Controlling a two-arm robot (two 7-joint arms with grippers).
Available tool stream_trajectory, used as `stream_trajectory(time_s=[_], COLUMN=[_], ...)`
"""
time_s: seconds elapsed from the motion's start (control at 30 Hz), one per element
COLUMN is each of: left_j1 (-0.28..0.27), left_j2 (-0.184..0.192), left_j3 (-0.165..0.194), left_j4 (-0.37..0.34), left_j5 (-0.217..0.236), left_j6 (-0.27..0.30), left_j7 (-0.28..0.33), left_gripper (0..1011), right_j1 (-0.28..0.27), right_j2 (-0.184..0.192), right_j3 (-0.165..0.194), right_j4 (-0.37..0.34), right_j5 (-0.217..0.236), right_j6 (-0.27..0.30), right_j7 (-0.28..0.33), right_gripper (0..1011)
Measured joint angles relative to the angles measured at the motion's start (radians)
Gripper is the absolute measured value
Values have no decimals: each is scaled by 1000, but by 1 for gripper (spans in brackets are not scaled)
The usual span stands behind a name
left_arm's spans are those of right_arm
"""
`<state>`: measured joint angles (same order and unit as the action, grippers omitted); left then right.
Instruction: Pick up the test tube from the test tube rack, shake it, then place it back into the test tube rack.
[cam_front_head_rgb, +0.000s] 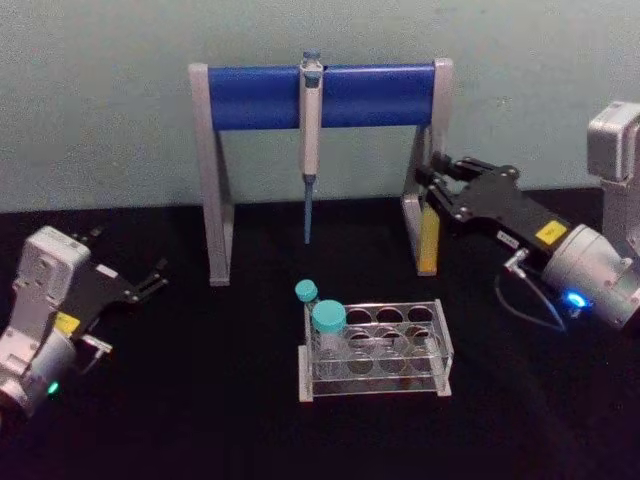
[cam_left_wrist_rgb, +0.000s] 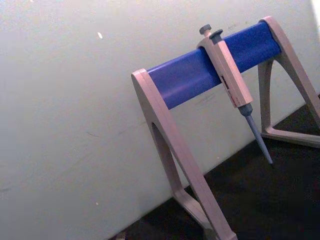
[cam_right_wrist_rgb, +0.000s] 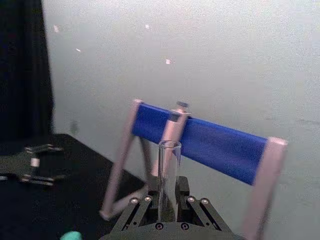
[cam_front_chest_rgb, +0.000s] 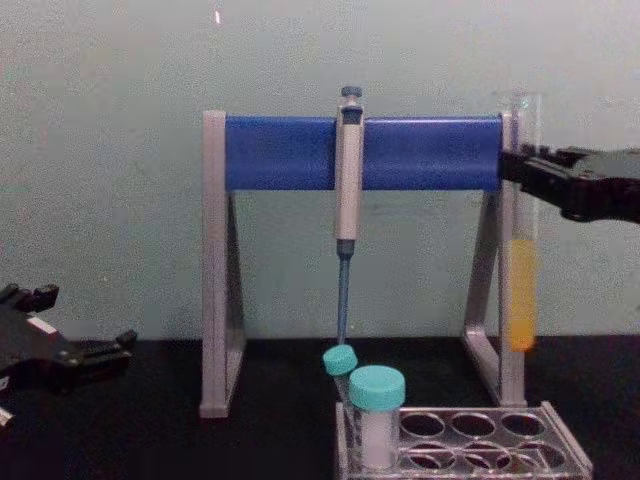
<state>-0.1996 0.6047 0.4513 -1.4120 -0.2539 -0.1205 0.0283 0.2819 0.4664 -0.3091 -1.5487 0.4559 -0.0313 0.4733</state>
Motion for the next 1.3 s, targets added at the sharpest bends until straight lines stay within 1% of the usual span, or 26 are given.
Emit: stream_trajectory(time_s=[0.03, 0.07, 0.1, 0.13, 0.17, 0.2, 0.23, 0.3, 0.33, 0.43, 0.5, 0.6, 0.63, 0.67, 0.7, 0.73, 0.8, 0.83, 0.9, 0.93, 0.97, 1.03, 1.07, 1.17, 1.27, 1.3], left_j1=[0, 0, 0, 0, 0, 0, 0, 0, 0, 0, 0, 0, 0, 0, 0, 0, 0, 0, 0, 0, 0, 0, 0, 0, 0, 0], left_j2=[0, 0, 0, 0, 0, 0, 0, 0, 0, 0, 0, 0, 0, 0, 0, 0, 0, 0, 0, 0, 0, 0, 0, 0, 0, 0], left_j3=[0, 0, 0, 0, 0, 0, 0, 0, 0, 0, 0, 0, 0, 0, 0, 0, 0, 0, 0, 0, 0, 0, 0, 0, 0, 0], left_j4=[0, 0, 0, 0, 0, 0, 0, 0, 0, 0, 0, 0, 0, 0, 0, 0, 0, 0, 0, 0, 0, 0, 0, 0, 0, 0], left_j5=[0, 0, 0, 0, 0, 0, 0, 0, 0, 0, 0, 0, 0, 0, 0, 0, 0, 0, 0, 0, 0, 0, 0, 0, 0, 0], left_j6=[0, 0, 0, 0, 0, 0, 0, 0, 0, 0, 0, 0, 0, 0, 0, 0, 0, 0, 0, 0, 0, 0, 0, 0, 0, 0], left_j7=[0, 0, 0, 0, 0, 0, 0, 0, 0, 0, 0, 0, 0, 0, 0, 0, 0, 0, 0, 0, 0, 0, 0, 0, 0, 0], left_gripper=[1001, 1001, 1001, 1001, 1001, 1001, 1001, 1001, 1001, 1001, 1001, 1001, 1001, 1001, 1001, 1001, 1001, 1001, 1001, 1001, 1001, 1001, 1001, 1001, 1001, 1001], right_j1=[1, 3, 3, 4, 4, 3, 0, -4, -13, -33, -61, -85, -94, -109, -115, -125, -131, -131, -129, -129, -120, -111, -100, -79, -58, -44], right_j2=[-2, -4, -4, -5, -4, -2, 3, 10, 22, 45, 80, 109, 120, 137, 145, 156, 165, 165, 165, 165, 159, 150, 139, 114, 92, 76], right_j3=[-3, -9, -9, -14, -17, -20, -23, -25, -25, -20, -9, 0, 4, 10, 12, 17, 22, 22, 22, 22, 19, 17, 14, 8, 3, -1], right_j4=[2, 4, 4, 4, 4, 3, -1, -8, -21, -46, -87, -120, -131, -151, -158, -170, -178, -178, -179, -179, -173, -164, -154, -130, -108, -90], right_j5=[8, 26, 26, 45, 54, 63, 82, 98, 115, 135, 151, 155, 155, 151, 146, 133, 113, 113, 84, 84, 58, 40, 23, -2, -13, -17], right_j6=[1, 3, 3, 6, 8, 9, 12, 16, 21, 30, 47, 60, 64, 69, 72, 74, 74, 74, 74, 74, 75, 74, 72, 63, 49, 38], right_j7=[9, 30, 30, 50, 59, 69, 86, 101, 113, 122, 119, 105, 96, 74, 63, 40, 12, 12, -16, -16, -37, -47, -57, -65, -64, -58], right_gripper=[229, 229, 229, 229, 229, 229, 229, 229, 229, 229, 229, 229, 229, 229, 229, 229, 229, 229, 229, 229, 229, 229, 229, 229, 229, 229])
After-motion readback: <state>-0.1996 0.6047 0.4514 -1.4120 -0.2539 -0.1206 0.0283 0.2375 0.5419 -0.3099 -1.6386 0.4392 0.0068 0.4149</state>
